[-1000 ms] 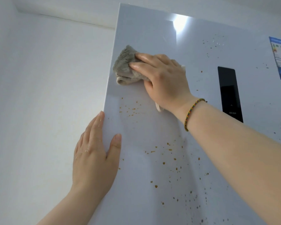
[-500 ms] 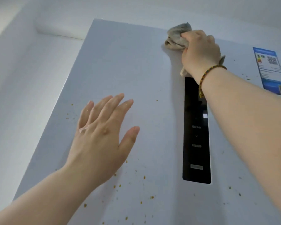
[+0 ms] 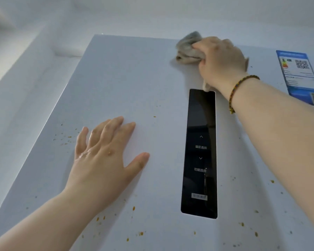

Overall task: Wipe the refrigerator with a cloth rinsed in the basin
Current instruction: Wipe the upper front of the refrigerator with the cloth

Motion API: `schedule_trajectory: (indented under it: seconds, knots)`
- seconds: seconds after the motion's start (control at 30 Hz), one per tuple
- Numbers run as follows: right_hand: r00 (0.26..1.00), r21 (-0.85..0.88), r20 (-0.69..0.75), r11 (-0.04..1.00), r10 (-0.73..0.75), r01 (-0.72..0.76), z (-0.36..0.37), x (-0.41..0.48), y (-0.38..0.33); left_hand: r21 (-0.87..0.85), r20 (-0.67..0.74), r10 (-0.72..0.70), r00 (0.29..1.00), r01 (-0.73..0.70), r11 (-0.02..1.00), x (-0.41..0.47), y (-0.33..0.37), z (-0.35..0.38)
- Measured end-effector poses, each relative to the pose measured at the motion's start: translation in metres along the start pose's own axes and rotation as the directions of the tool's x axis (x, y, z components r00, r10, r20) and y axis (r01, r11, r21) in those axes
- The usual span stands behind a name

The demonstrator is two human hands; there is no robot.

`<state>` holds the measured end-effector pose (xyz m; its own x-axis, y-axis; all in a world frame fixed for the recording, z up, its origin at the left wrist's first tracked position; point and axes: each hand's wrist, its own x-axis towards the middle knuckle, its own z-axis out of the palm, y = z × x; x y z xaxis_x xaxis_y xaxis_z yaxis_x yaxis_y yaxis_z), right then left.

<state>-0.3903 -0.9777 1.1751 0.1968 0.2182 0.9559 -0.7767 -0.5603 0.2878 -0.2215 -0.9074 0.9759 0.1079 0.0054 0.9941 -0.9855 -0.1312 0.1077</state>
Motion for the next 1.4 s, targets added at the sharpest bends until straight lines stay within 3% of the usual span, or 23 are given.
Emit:
schedule_trajectory:
  seconds: [0.07,0.13,0.2,0.27,0.3,0.37,0.43,0.5,0.57,0.63,0.77,0.8,0.93,1.0,1.1,1.23,1.3,1.4]
  knots:
    - [0.994,-0.022,-0.023,0.994,0.111,-0.111,-0.001,0.003,0.000,-0.015,-0.008,0.006,1.000,-0.006,1.000,-0.001,0.000,0.000]
    - [0.993,-0.008,-0.026,0.994,0.113,-0.113,0.000,0.000,-0.011,-0.027,-0.002,0.009,1.000,-0.009,1.000,-0.002,0.000,0.001]
    - [0.998,0.042,-0.016,0.998,-0.056,0.057,0.006,-0.013,-0.024,-0.028,-0.002,0.013,1.000,-0.013,1.000,-0.002,0.000,0.002]
    - [0.944,0.090,-0.032,0.940,-0.328,0.330,0.010,-0.027,-0.031,-0.025,-0.006,0.013,1.000,-0.013,1.000,-0.002,-0.001,0.004]
    - [0.923,0.099,-0.032,0.918,-0.383,0.384,0.009,-0.027,-0.027,-0.020,-0.001,0.013,1.000,-0.013,1.000,-0.002,-0.001,0.005]
    - [0.963,0.109,0.010,0.957,-0.271,0.268,-0.001,-0.015,-0.009,0.002,0.025,0.031,0.999,-0.031,1.000,-0.001,-0.003,0.009]
    - [0.998,0.075,0.036,0.996,-0.050,0.047,-0.010,-0.003,0.015,0.035,-0.009,0.071,0.997,-0.070,0.997,-0.001,-0.005,0.012]
    - [0.991,0.015,0.013,0.991,0.132,-0.133,-0.017,-0.001,0.031,0.042,-0.049,0.090,0.995,-0.088,0.995,-0.001,-0.006,0.015]
    - [0.980,-0.016,-0.003,0.980,0.200,-0.200,-0.017,-0.004,0.031,0.035,-0.080,0.091,0.993,-0.089,0.995,-0.001,-0.006,0.016]
    - [0.990,0.015,-0.001,0.990,0.141,-0.141,-0.013,-0.012,0.022,0.029,-0.094,0.086,0.992,-0.084,0.996,-0.001,-0.005,0.016]
    - [0.973,0.086,-0.037,0.969,-0.227,0.230,-0.004,-0.033,0.006,0.033,-0.095,0.078,0.992,-0.075,0.997,-0.002,-0.004,0.018]
    - [0.972,0.087,-0.029,0.968,-0.235,0.237,-0.005,-0.032,0.009,0.033,-0.092,0.075,0.993,-0.073,0.997,-0.002,-0.004,0.018]
    - [0.998,0.054,-0.027,0.997,0.053,-0.052,-0.011,-0.012,0.026,0.025,-0.077,0.064,0.995,-0.062,0.998,-0.002,-0.003,0.017]
    - [0.991,0.001,-0.069,0.994,0.113,-0.113,-0.010,-0.012,0.026,0.021,-0.074,0.060,0.996,-0.058,0.998,-0.003,-0.003,0.017]
    - [0.997,-0.005,-0.072,0.999,0.034,-0.034,-0.003,-0.026,0.013,0.010,-0.061,0.051,0.997,-0.050,0.999,-0.004,-0.003,0.018]
    - [0.959,0.075,-0.106,0.960,-0.262,0.270,0.000,-0.044,0.005,-0.011,-0.049,0.042,0.998,-0.043,0.999,-0.004,-0.004,0.018]
    - [0.977,0.078,-0.046,0.974,-0.209,0.212,-0.004,-0.037,0.014,-0.028,-0.052,0.039,0.998,-0.041,0.999,-0.005,-0.004,0.018]
    - [0.999,0.044,-0.032,0.999,-0.010,0.011,-0.010,-0.023,0.030,-0.019,-0.034,0.041,0.999,-0.041,0.999,-0.005,-0.004,0.017]
